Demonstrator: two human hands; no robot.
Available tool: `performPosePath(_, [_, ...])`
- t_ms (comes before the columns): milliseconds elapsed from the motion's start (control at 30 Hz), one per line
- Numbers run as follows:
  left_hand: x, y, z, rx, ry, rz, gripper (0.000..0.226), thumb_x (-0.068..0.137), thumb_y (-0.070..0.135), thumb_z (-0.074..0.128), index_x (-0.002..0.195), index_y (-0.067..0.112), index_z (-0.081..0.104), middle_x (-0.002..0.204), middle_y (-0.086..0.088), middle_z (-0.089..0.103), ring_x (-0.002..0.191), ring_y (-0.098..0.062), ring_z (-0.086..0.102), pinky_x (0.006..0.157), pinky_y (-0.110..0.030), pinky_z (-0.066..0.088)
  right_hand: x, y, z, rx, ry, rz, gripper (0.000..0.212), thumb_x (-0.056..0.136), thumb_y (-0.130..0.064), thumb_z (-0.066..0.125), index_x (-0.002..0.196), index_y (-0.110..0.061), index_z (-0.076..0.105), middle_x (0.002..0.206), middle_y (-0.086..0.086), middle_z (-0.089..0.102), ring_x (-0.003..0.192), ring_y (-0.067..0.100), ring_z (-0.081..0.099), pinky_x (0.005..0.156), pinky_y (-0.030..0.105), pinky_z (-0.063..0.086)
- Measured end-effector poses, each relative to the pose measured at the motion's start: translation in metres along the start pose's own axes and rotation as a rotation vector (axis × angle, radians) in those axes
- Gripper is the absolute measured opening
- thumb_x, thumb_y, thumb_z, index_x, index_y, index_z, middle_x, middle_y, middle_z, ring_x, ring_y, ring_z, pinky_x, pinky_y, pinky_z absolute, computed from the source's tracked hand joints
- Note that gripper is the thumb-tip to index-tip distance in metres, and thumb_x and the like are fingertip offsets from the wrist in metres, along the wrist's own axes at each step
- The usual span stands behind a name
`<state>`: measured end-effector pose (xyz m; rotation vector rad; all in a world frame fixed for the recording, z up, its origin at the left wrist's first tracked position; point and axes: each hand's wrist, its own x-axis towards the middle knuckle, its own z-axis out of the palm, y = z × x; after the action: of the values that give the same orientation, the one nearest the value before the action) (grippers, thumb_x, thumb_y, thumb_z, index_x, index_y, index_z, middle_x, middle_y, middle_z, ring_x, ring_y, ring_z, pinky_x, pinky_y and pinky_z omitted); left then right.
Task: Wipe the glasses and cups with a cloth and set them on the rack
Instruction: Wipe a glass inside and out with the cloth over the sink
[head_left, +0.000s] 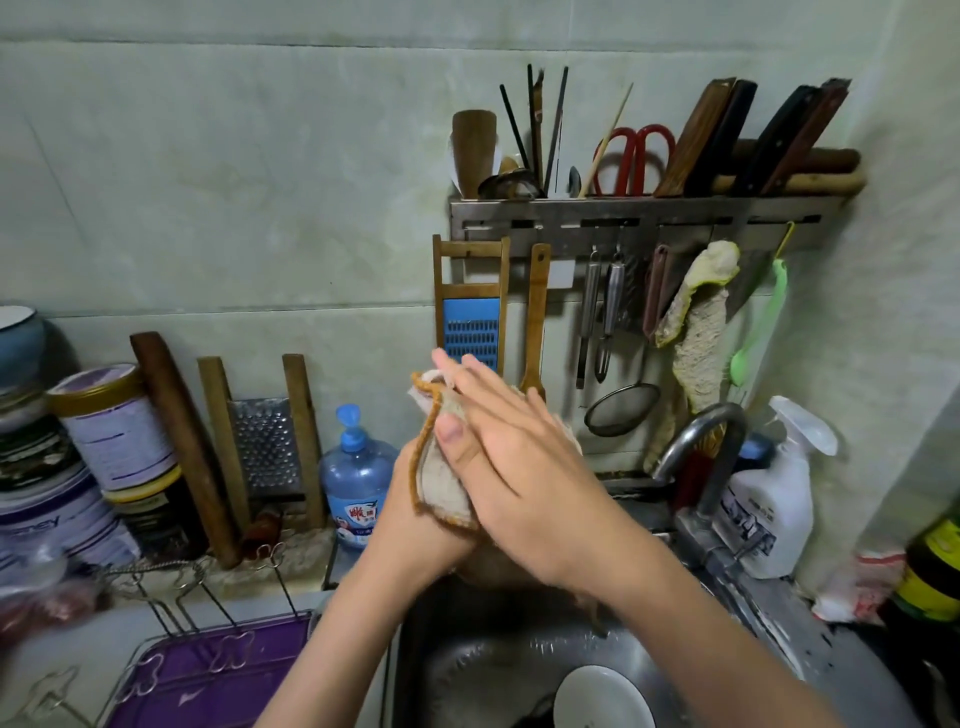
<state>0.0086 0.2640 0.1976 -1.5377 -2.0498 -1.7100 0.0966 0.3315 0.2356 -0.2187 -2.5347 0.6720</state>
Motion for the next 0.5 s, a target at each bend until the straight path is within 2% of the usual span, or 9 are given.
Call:
performPosePath(67, [-0.004, -0.005, 0.001, 0.062, -0.050, 0.059, 0.068, 0.063, 0.051, 0.063, 0.124, 0.043, 0.035, 0.125, 0.029, 0.039, 0.116, 0.034, 0.030, 0.098, 0.004, 0.024, 0.010, 0.000, -0.004, 0.048, -0.054, 0.050, 0.052, 0.100, -0.050, 0.017, 0.144, -0.029, 0.036, 0.159, -0.022, 0.011, 0.145, -0.005, 0.002, 0.121, 0.045, 0.002])
performPosePath(133, [-0.007, -0.010, -0.001, 0.135, -0.072, 0.140, 0.077, 0.059, 0.053, 0.074, 0.130, 0.031, 0.051, 0.129, 0.017, 0.053, 0.124, 0.014, 0.043, 0.105, -0.008, 0.031, 0.017, 0.003, -0.007, 0.179, -0.050, 0.087, 0.045, 0.101, -0.047, 0.022, 0.138, -0.029, 0.042, 0.158, -0.018, 0.019, 0.144, -0.002, 0.013, 0.120, 0.044, 0.010])
performPosePath(167, [-0.007, -0.011, -0.002, 0.184, -0.063, 0.178, 0.078, 0.059, 0.055, 0.075, 0.127, 0.023, 0.058, 0.129, 0.010, 0.058, 0.124, 0.004, 0.047, 0.105, -0.010, 0.032, 0.019, 0.005, -0.008, 0.242, -0.054, 0.116, 0.047, 0.101, -0.047, 0.023, 0.140, -0.028, 0.041, 0.157, -0.017, 0.023, 0.143, -0.001, 0.018, 0.120, 0.038, 0.013])
performPosePath(233, [-0.009, -0.008, -0.004, 0.261, -0.031, 0.203, 0.077, 0.059, 0.061, 0.074, 0.121, 0.017, 0.063, 0.123, 0.004, 0.064, 0.119, -0.005, 0.053, 0.099, -0.007, 0.035, 0.023, 0.012, -0.009, 0.306, -0.048, 0.178, 0.055, 0.099, -0.052, 0.021, 0.144, -0.027, 0.040, 0.153, -0.012, 0.035, 0.139, 0.001, 0.029, 0.117, 0.029, 0.020])
performPosePath(300, [-0.011, -0.004, -0.004, 0.298, 0.001, 0.202, 0.078, 0.056, 0.062, 0.073, 0.120, 0.018, 0.060, 0.117, 0.008, 0.063, 0.111, -0.004, 0.054, 0.092, -0.006, 0.037, 0.021, 0.018, -0.010, 0.306, -0.022, 0.202, 0.062, 0.097, -0.057, 0.018, 0.134, -0.023, 0.053, 0.139, -0.007, 0.052, 0.130, 0.005, 0.044, 0.115, 0.034, 0.029])
performPosePath(333, [-0.012, -0.005, -0.005, 0.286, 0.017, 0.201, 0.078, 0.056, 0.060, 0.073, 0.120, 0.018, 0.059, 0.115, 0.012, 0.059, 0.109, 0.000, 0.053, 0.091, -0.005, 0.036, 0.015, 0.020, -0.010, 0.310, -0.017, 0.196, 0.063, 0.096, -0.059, 0.017, 0.133, -0.023, 0.053, 0.139, -0.008, 0.053, 0.130, 0.004, 0.043, 0.115, 0.037, 0.030])
performPosePath(400, [-0.012, -0.004, -0.010, 0.181, 0.069, 0.149, 0.073, 0.058, 0.055, 0.073, 0.121, 0.021, 0.058, 0.113, 0.023, 0.057, 0.105, 0.007, 0.054, 0.090, -0.005, 0.039, -0.002, 0.022, -0.006, 0.284, -0.019, 0.114, 0.065, 0.096, -0.062, 0.017, 0.146, -0.026, 0.037, 0.153, -0.012, 0.034, 0.143, -0.001, 0.021, 0.121, 0.037, 0.018])
performPosePath(467, [-0.010, -0.004, -0.016, 0.047, 0.126, 0.063, 0.066, 0.060, 0.053, 0.071, 0.119, 0.033, 0.054, 0.107, 0.024, 0.064, 0.099, 0.006, 0.062, 0.084, -0.012, 0.047, -0.021, 0.020, 0.001, 0.196, -0.024, -0.015, 0.071, 0.093, -0.066, 0.020, 0.151, -0.026, 0.028, 0.159, -0.015, 0.021, 0.146, -0.003, 0.002, 0.122, 0.037, 0.007])
performPosePath(500, [-0.009, -0.004, -0.018, -0.003, 0.129, 0.038, 0.064, 0.059, 0.053, 0.070, 0.118, 0.035, 0.052, 0.104, 0.020, 0.066, 0.096, 0.004, 0.064, 0.082, -0.016, 0.050, -0.028, 0.020, 0.003, 0.152, -0.020, -0.054, 0.072, 0.092, -0.067, 0.024, 0.150, -0.025, 0.029, 0.158, -0.015, 0.021, 0.146, -0.003, 0.000, 0.122, 0.037, 0.003])
